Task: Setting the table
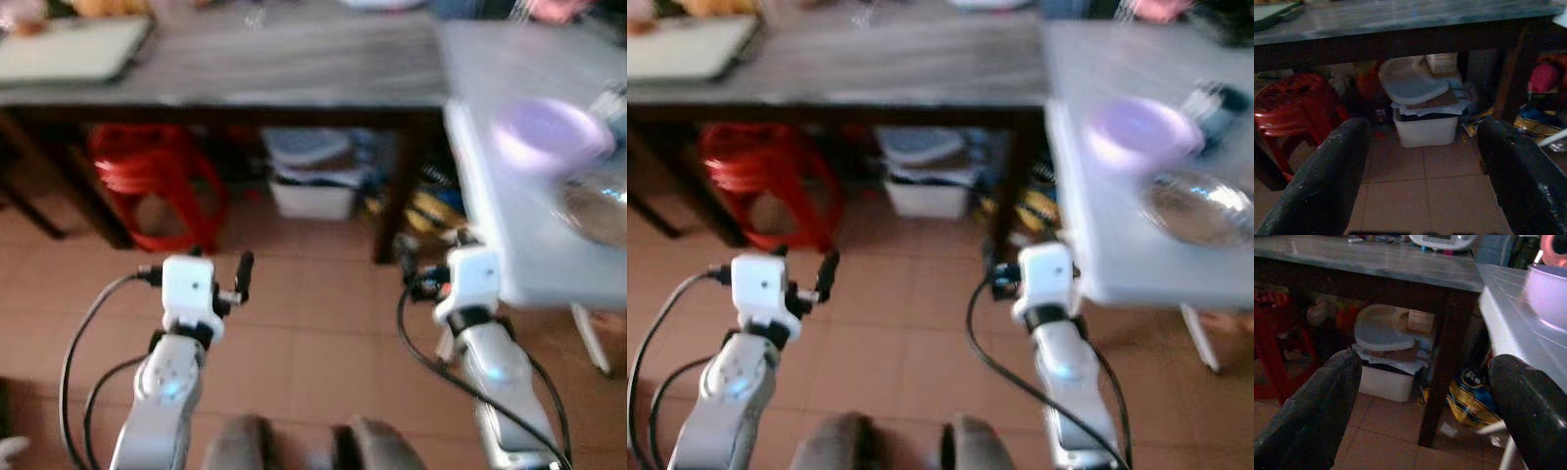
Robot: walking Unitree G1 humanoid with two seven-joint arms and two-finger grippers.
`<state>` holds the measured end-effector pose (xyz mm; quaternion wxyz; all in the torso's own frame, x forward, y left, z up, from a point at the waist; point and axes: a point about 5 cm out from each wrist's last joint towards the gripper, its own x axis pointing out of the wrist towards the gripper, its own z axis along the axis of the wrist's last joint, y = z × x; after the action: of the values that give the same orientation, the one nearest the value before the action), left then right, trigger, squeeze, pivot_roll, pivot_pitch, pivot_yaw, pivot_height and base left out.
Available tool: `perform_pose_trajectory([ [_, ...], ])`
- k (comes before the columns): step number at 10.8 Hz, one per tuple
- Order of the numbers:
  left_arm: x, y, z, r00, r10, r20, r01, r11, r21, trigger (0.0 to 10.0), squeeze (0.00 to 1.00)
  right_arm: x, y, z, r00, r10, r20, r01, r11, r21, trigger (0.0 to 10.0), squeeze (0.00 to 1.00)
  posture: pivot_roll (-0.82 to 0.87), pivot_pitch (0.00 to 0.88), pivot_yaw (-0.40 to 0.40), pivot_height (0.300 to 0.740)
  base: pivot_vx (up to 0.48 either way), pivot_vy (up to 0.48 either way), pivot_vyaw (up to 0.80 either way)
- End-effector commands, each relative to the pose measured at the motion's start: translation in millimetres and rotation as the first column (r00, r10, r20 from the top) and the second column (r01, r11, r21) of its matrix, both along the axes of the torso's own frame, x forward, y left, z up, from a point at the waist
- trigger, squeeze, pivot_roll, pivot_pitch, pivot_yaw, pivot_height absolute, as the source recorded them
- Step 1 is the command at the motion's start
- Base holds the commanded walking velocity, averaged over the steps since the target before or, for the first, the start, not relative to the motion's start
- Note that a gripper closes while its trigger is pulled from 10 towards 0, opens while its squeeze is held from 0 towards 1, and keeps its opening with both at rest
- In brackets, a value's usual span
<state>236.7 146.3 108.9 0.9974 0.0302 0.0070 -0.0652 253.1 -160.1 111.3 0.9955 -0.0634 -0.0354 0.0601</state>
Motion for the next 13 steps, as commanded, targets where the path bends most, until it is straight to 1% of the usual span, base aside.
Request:
perform_pose_trajectory([
  [1, -2.2, 5.8, -1, 1.0, 0.011, -0.01, -0.011, 1.0, 0.016, 10.0, 0.0, -1.1, 5.9, 0, 1.0, 0.014, 0.002, -0.014, 1.0, 0.02, 10.0, 0.0, -0.02, 0.189, 0.03, 0.74, 0.0, -0.394, 0.0],
  [3, -5.7, 6.3, -3, 1.0, 0.018, -0.024, -0.018, 1.0, 0.015, 10.0, 0.0, -1.0, 8.1, 1, 1.0, 0.019, 0.006, -0.019, 1.0, 0.024, 10.0, 0.0, -0.02, 0.188, 0.034, 0.74, 0.0, -0.394, 0.0],
  [4, -8.1, 2.1, -6, 0.999, 0.003, -0.036, -0.002, 1.0, 0.014, 10.0, 0.0, 2.3, 9.7, 5, 1.0, 0.022, 0.018, -0.022, 0.999, 0.026, 10.0, 0.0, -0.03, 0.185, 0.036, 0.74, 0.0, -0.349, 0.0],
  [8, -5.2, 1.3, -2, 1.0, 0.006, -0.018, -0.006, 1.0, 0.0, 10.0, 0.0, 1.9, 8.5, 8, 0.999, 0.018, 0.027, -0.018, 1.0, 0.021, 10.0, 0.0, -0.03, 0.191, 0.033, 0.74, 0.0, -0.307, 0.0],
  [10, -2.8, -0.8, 5, 1.0, 0.026, 0.01, -0.025, 0.998, -0.066, 10.0, 0.0, 4.1, 7.5, 14, 0.999, 0.002, 0.054, -0.003, 1.0, 0.025, 10.0, 0.0, -0.03, 0.192, 0.032, 0.74, 0.0, 0.0, 0.0],
  [11, -1.7, -1.2, 7, 0.999, 0.033, 0.01, -0.032, 0.997, -0.074, 10.0, 0.0, 5.7, 6.0, 19, 0.997, -0.012, 0.07, 0.009, 0.999, 0.036, 10.0, 1.0, -0.03, 0.192, 0.032, 0.74, 0.0, 0.0, 0.0],
  [13, -1.0, -2.2, 8, 1.0, 0.018, 0.016, -0.017, 0.999, -0.048, 10.0, 0.0, 7.2, 3.8, 21, 0.996, -0.035, 0.076, 0.032, 0.999, 0.036, 10.0, 1.0, -0.02, 0.193, 0.029, 0.74, 0.0, 0.0, 0.0],
])
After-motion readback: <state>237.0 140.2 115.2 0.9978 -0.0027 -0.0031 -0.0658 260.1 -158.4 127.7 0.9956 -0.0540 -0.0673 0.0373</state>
